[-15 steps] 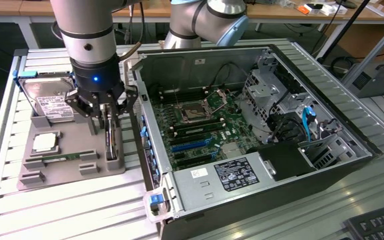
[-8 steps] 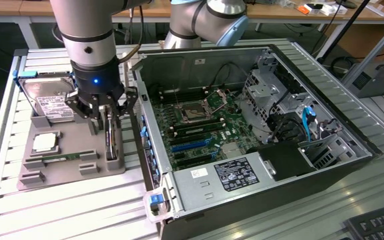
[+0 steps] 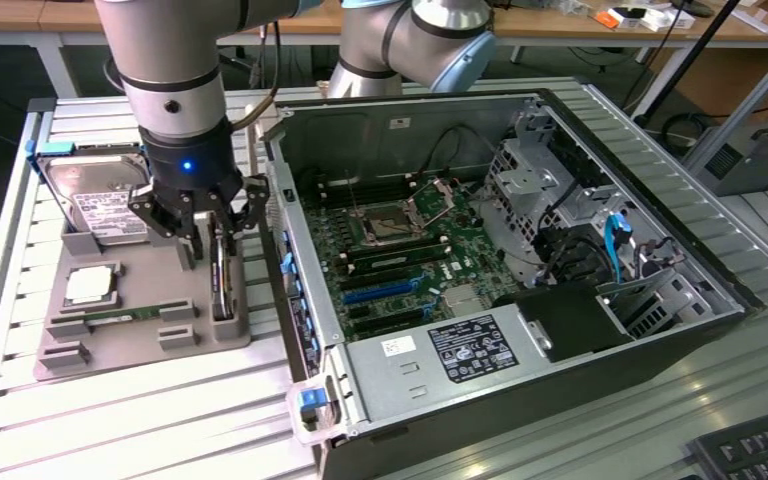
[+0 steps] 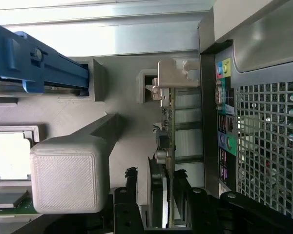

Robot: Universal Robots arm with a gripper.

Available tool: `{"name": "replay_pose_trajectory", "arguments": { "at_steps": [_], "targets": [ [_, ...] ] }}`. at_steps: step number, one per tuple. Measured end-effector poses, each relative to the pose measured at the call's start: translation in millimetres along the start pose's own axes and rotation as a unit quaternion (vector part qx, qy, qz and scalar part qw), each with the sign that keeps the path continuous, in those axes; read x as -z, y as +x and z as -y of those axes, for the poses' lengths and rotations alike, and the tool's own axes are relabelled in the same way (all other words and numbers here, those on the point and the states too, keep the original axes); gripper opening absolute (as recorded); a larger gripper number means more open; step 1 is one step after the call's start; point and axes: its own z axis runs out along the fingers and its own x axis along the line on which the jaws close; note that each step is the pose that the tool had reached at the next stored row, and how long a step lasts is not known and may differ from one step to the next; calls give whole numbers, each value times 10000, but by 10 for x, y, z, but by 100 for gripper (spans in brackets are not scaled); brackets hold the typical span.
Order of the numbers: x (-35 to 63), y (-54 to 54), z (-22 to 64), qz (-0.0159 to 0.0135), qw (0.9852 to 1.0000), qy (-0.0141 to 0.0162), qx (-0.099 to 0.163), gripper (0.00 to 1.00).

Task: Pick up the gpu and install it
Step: 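Pick up the gpu and move the gpu toward the slot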

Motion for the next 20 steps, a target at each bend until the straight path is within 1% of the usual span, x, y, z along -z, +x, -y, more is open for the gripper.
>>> {"name": "replay_pose_trajectory", "arguments": {
  "at_steps": [4, 6, 7, 20],
  "targets": [
    [0, 0, -1, 0, 10000, 0, -1, 41],
    [0, 0, -1, 0, 10000, 0, -1, 28],
    [0, 0, -1, 0, 10000, 0, -1, 27],
    [1, 0, 0, 1, 10000, -1, -1, 27]
  ]
}}
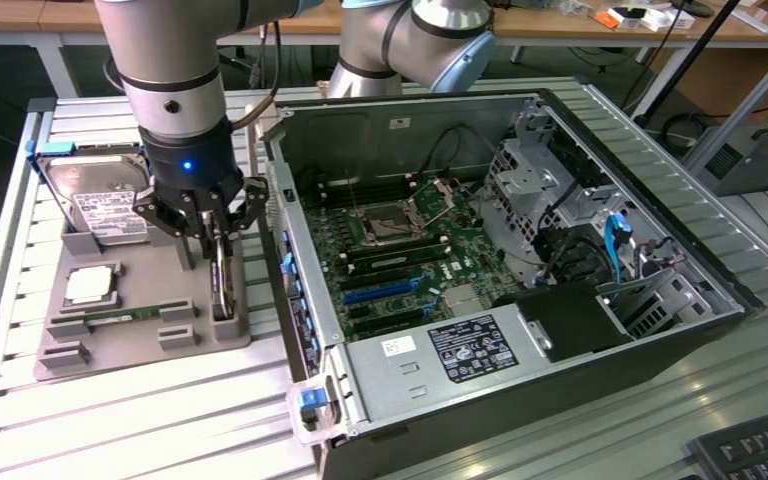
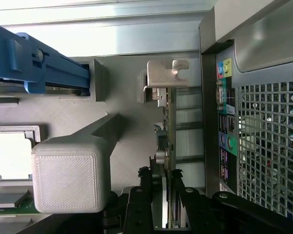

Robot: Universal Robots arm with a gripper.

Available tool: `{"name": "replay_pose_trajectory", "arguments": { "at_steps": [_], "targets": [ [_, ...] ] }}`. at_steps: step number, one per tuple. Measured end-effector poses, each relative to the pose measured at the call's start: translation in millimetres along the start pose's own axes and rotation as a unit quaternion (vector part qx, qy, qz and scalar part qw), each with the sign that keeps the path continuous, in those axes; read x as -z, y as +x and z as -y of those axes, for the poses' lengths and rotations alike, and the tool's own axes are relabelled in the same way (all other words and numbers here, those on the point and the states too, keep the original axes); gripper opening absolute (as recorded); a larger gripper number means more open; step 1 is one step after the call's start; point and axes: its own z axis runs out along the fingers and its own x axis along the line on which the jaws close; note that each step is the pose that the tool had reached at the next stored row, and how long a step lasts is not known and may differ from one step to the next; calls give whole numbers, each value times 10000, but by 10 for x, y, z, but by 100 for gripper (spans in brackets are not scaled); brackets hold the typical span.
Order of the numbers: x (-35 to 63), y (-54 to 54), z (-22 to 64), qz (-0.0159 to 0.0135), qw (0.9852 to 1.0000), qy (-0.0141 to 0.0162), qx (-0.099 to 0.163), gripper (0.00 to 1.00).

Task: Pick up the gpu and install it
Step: 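Pick up the gpu and move the gpu toward the slot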

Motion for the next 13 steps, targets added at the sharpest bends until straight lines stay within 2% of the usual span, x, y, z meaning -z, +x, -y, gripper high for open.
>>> {"name": "replay_pose_trajectory", "arguments": {
  "at_steps": [7, 13],
  "targets": [
    [65, -2, 4, -1, 10000, -6, 0, 27],
    [175, -5, 10, -1, 10000, -10, 0, 27]
  ]
}}
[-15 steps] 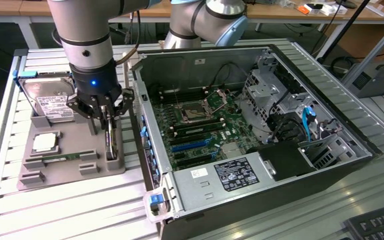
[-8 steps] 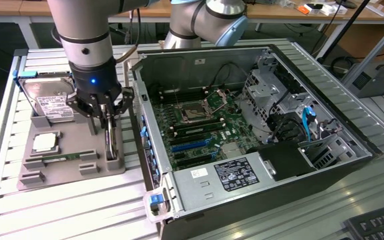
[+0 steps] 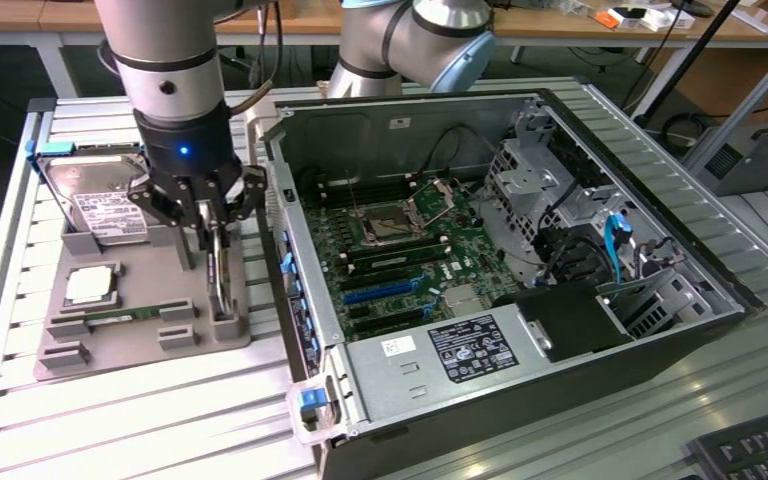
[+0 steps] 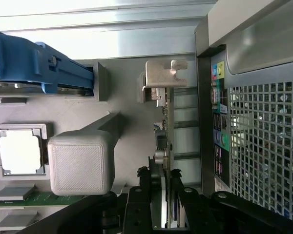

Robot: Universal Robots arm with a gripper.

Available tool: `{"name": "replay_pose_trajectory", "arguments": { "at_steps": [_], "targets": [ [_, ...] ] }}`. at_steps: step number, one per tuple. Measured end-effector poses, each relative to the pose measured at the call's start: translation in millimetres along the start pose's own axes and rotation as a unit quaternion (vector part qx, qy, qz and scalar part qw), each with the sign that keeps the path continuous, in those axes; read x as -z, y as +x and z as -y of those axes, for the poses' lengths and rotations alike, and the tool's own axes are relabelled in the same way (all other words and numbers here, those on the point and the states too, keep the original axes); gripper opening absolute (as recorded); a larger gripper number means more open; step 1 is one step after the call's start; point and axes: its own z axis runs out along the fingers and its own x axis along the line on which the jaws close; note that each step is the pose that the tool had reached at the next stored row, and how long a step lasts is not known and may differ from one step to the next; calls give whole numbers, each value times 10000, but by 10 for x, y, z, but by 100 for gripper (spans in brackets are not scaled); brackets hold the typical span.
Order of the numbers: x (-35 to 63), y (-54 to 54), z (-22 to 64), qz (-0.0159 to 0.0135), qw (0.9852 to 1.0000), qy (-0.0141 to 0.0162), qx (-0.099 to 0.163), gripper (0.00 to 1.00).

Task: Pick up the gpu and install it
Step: 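Pick up the gpu and move the gpu toward the slot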

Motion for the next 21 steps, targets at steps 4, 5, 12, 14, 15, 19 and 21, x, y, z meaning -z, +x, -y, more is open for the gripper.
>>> {"name": "replay_pose_trajectory", "arguments": {
  "at_steps": [4, 5, 12, 14, 15, 19, 21],
  "targets": [
    [57, -2, 3, 0, 10000, -1, 0, 27],
    [75, -2, 4, 0, 10000, -1, 0, 27],
    [266, -8, 14, 1, 10000, -4, 0, 27],
    [346, -11, 19, 0, 10000, -4, 0, 27],
    [425, -13, 23, 0, 10000, -3, 0, 27],
    [627, -19, 34, 0, 10000, -4, 0, 27],
    [729, -23, 40, 0, 10000, -4, 0, 27]
  ]
}}
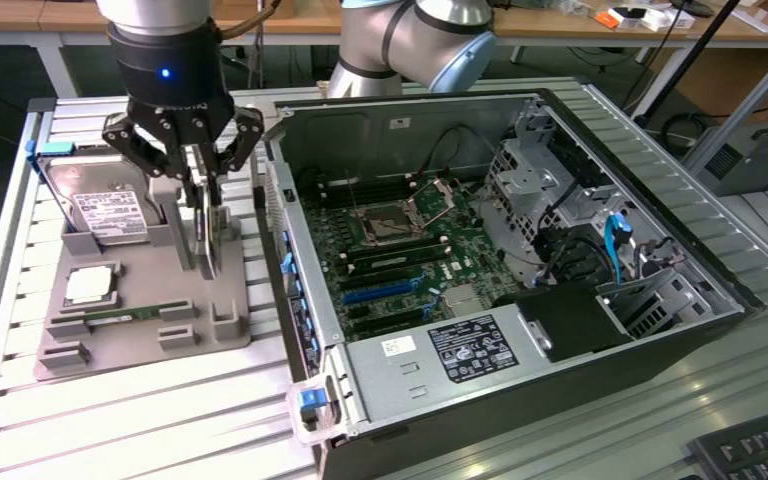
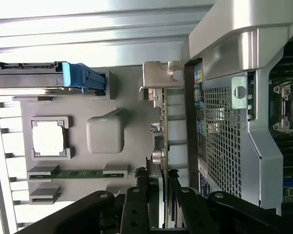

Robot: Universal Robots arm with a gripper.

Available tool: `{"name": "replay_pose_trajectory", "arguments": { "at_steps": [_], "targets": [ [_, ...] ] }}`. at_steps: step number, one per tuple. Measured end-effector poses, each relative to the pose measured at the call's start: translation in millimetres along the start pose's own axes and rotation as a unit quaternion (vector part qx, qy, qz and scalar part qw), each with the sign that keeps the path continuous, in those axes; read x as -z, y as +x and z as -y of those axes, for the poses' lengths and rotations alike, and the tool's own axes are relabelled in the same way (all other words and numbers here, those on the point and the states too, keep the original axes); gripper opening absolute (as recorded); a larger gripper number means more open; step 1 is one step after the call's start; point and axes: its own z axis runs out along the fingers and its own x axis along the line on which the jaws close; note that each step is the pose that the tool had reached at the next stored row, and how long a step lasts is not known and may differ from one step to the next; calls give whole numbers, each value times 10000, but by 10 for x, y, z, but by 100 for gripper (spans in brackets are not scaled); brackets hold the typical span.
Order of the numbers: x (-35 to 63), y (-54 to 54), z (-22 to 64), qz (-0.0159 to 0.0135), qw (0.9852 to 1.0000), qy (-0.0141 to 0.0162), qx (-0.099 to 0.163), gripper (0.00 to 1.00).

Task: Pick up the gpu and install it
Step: 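Pick up the gpu and move the gpu toward the slot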

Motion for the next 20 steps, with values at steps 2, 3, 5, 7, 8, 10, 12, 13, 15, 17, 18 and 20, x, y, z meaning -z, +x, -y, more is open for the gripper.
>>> {"name": "replay_pose_trajectory", "arguments": {
  "at_steps": [2, 3, 5, 7, 8, 10, 12, 13, 15, 17, 18, 20],
  "targets": [
    [84, -3, 5, 0, 10000, 0, 0, 27],
    [134, -4, 7, -1, 10000, 0, 0, 27],
    [247, -8, 13, -1, 10000, 0, 0, 27],
    [340, -11, 18, 0, 10000, 0, 0, 27],
    [418, -13, 23, 0, 10000, 0, 0, 27],
    [595, -19, 32, -1, 10000, 0, 0, 27],
    [710, -22, 38, -1, 10000, -1, 0, 27],
    [760, -23, 41, 0, 10000, 0, 0, 27],
    [800, -24, 44, 0, 10000, -1, 0, 27],
    [800, -25, 43, 0, 10000, -1, 0, 27],
    [801, -25, 45, 0, 10000, -1, 1, 27],
    [800, -31, 60, -1, 10000, 0, 1, 27]
  ]
}}
